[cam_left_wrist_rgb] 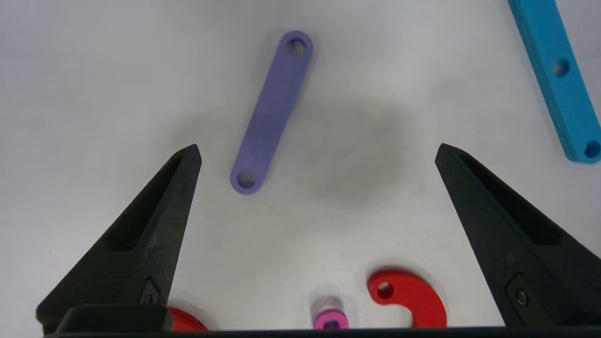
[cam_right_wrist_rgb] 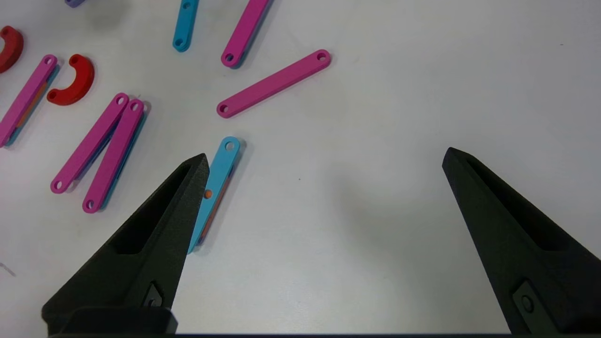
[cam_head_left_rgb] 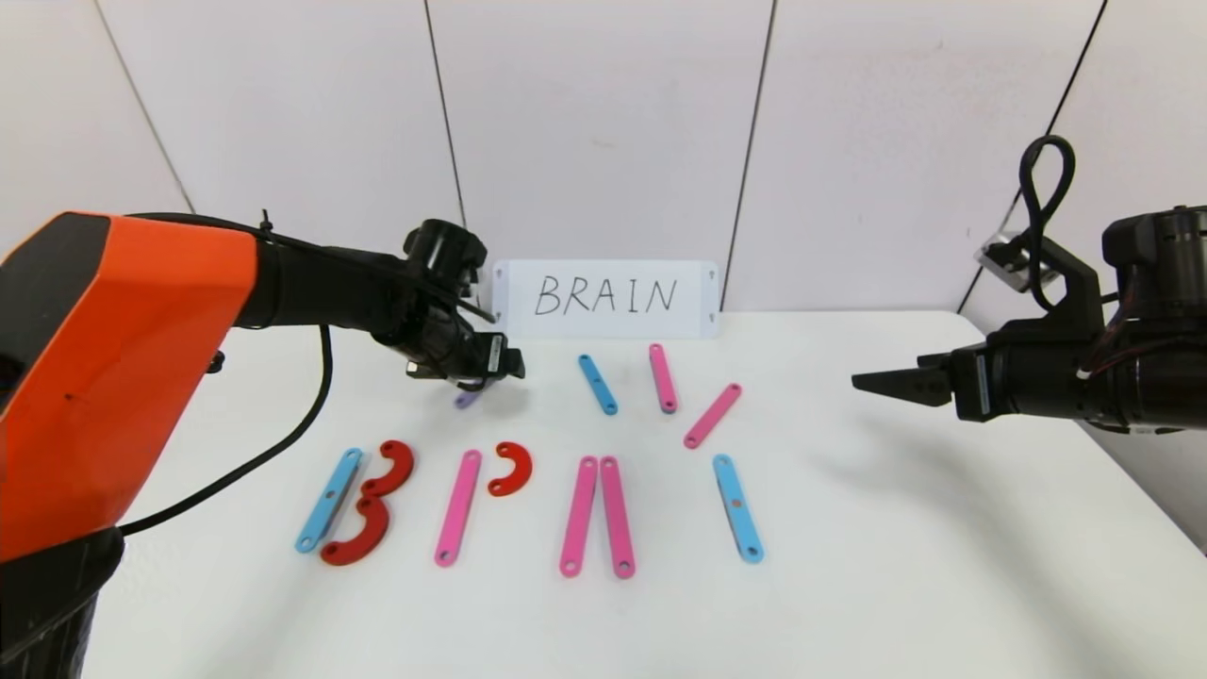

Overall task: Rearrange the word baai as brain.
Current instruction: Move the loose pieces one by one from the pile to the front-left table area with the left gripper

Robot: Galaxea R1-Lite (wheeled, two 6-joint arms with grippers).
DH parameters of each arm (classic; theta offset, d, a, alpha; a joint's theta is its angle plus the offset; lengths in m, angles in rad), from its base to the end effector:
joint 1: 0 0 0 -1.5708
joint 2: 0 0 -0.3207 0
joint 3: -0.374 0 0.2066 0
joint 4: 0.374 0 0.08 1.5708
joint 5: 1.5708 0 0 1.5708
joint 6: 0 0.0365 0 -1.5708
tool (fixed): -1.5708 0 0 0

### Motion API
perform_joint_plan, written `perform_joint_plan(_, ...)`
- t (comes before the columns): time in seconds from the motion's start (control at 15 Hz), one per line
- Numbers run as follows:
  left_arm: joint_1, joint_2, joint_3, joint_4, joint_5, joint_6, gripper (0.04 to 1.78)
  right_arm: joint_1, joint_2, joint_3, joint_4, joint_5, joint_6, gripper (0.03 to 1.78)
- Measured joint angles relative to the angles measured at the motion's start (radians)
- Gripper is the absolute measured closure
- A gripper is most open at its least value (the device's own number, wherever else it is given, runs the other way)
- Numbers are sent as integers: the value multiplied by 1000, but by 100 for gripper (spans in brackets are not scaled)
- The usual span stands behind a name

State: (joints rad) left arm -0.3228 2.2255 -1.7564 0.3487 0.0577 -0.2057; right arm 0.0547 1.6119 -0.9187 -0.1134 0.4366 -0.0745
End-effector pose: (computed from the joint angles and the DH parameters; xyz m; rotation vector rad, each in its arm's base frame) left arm 0.4564 -0.1505 0.1498 -0.0383 0.8259 -0.1660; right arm 0.3026 0.0320 0.1936 0.0401 0.5565 0.4982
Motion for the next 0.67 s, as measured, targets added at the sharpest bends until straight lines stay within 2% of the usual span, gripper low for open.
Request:
perform_joint_plan(0.33,27,79,-73,-13,-1,6,7,-1,2,0,0,-1,0,7)
perform_joint_plan(0.67,32,111,-84,-6,-2,5,7,-1,3,0,1,-1,0,7)
